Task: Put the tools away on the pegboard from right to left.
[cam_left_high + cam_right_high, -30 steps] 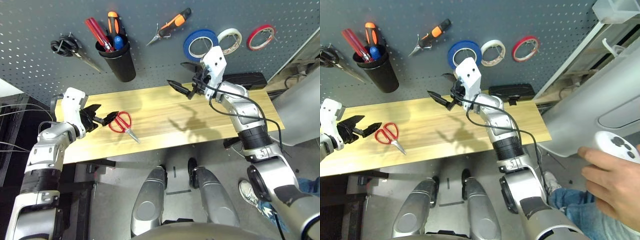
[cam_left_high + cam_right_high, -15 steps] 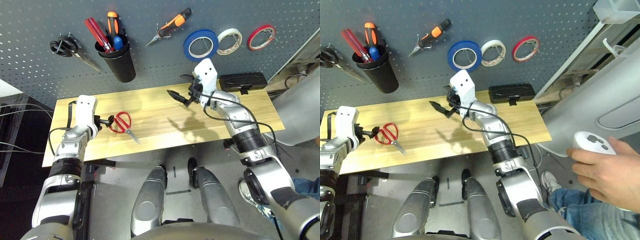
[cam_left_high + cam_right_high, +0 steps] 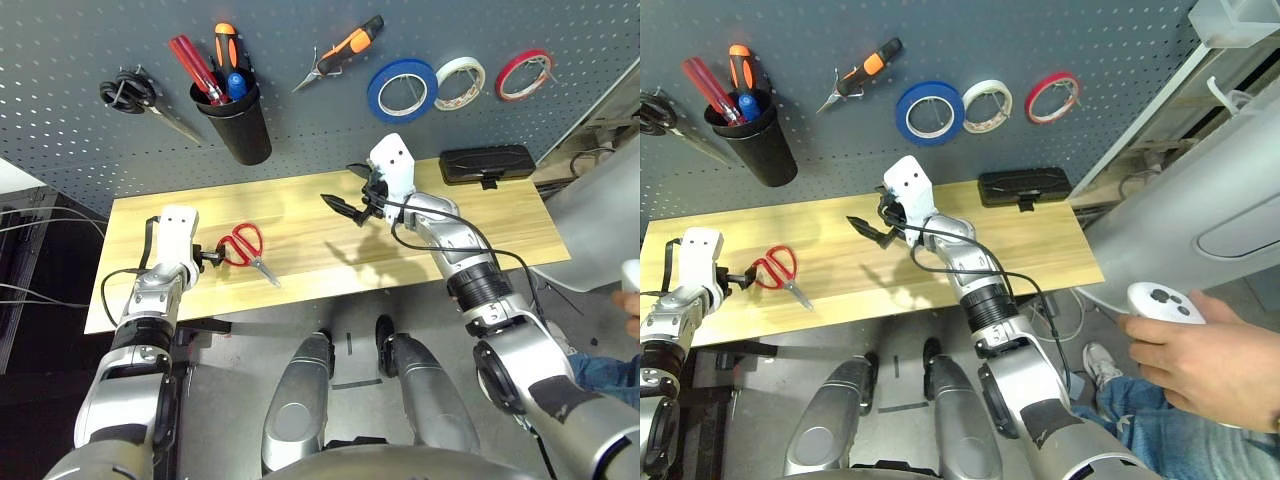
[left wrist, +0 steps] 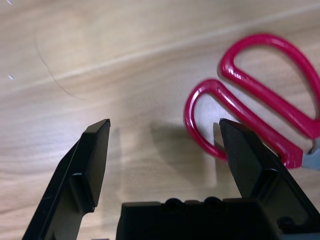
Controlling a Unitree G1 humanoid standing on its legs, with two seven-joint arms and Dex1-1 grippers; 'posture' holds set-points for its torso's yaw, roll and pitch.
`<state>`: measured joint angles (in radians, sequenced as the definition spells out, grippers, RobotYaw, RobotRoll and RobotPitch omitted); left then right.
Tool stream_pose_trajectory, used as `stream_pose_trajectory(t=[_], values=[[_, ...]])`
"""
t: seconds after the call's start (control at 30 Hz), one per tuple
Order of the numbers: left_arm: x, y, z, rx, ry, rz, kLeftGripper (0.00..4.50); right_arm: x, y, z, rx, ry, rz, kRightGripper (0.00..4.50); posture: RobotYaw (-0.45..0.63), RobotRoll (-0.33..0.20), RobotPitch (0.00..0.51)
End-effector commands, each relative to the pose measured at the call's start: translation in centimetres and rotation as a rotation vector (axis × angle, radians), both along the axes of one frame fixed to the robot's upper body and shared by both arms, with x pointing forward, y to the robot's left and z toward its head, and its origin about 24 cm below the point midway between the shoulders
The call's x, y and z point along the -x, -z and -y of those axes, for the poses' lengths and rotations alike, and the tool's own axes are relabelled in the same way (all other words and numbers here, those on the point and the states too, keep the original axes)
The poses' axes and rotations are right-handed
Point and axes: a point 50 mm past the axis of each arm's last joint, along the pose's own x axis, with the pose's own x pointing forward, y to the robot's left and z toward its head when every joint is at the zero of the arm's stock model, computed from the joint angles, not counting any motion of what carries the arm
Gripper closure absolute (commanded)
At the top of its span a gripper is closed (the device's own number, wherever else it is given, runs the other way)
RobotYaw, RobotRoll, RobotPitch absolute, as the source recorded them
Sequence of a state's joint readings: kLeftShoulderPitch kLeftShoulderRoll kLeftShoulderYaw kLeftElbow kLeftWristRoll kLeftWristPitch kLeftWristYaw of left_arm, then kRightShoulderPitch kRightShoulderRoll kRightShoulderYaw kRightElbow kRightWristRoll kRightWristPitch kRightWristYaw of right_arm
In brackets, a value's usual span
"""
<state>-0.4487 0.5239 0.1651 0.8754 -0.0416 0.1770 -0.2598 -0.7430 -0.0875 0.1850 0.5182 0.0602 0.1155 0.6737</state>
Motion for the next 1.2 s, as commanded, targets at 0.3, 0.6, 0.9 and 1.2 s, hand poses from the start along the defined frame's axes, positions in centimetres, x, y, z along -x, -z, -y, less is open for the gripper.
stream_pose_trajectory(t=[0.3,0.6,0.9,1.2], values=[[1.9,3.5,0.8,0.082,-0.028,-0.206,1.30,0.8,-0.1,-0.6,0.023,-0.047,0.008,0.00,0.09,0.000,0.293],[0.8,3.0,2.1,0.218,-0.064,-0.237,4.25,0.7,-0.1,-0.5,0.026,-0.043,0.016,0.00,0.10,0.000,0.283],[0.3,0.8,1.1,0.162,-0.060,-0.049,4.49,0.4,-0.8,-0.2,0.012,-0.035,0.051,0.00,0.11,0.000,0.268],[1.0,-5.6,1.6,0.002,0.180,0.424,4.49,0.6,-2.3,0.0,-0.016,-0.070,0.102,0.00,0.16,0.000,0.266]])
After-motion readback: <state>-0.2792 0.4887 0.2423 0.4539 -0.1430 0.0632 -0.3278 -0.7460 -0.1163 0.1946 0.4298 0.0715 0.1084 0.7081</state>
